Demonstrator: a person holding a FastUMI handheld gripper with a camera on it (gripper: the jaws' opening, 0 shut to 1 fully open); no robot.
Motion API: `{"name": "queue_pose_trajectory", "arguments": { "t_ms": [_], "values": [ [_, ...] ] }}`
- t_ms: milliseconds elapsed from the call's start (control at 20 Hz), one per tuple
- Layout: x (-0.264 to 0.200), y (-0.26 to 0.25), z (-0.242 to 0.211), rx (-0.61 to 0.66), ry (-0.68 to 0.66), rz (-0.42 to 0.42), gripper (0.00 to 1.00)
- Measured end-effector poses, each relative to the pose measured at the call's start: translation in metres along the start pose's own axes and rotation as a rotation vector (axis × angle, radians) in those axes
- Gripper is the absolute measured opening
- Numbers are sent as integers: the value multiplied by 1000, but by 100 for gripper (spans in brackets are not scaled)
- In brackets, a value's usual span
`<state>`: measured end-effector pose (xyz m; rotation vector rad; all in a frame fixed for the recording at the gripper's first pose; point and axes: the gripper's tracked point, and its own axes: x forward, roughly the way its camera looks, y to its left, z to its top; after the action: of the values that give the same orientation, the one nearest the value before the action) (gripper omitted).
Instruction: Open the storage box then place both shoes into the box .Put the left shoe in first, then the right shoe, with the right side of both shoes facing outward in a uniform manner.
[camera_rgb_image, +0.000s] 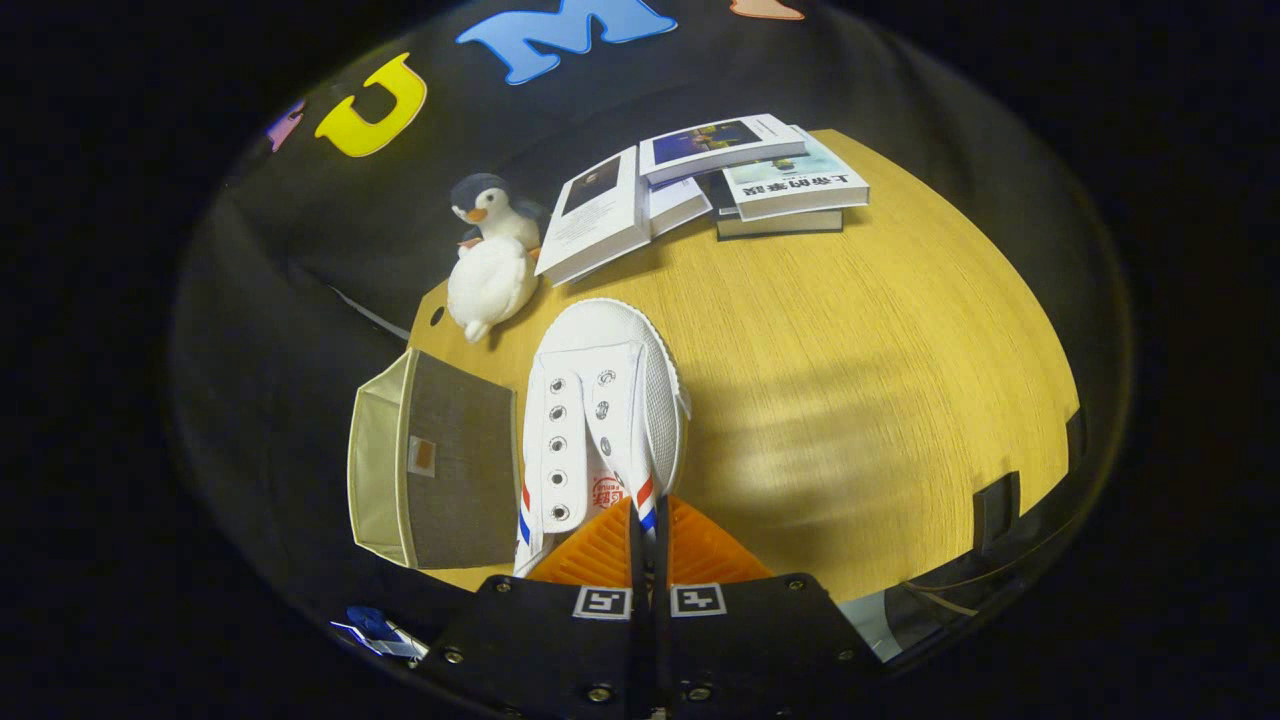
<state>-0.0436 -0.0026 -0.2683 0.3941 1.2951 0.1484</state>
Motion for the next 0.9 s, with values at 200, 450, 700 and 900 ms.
{"name": "queue_pose_trajectory", "arguments": {
  "t_ms": [200,450,700,900],
  "values": [
    [-3,38,6,-30,6,39,0],
    [-4,85,12,-69,6,88,0],
    [-4,128,17,-90,4,150,0],
    [2,160,19,-82,5,188,0]
  ]
}}
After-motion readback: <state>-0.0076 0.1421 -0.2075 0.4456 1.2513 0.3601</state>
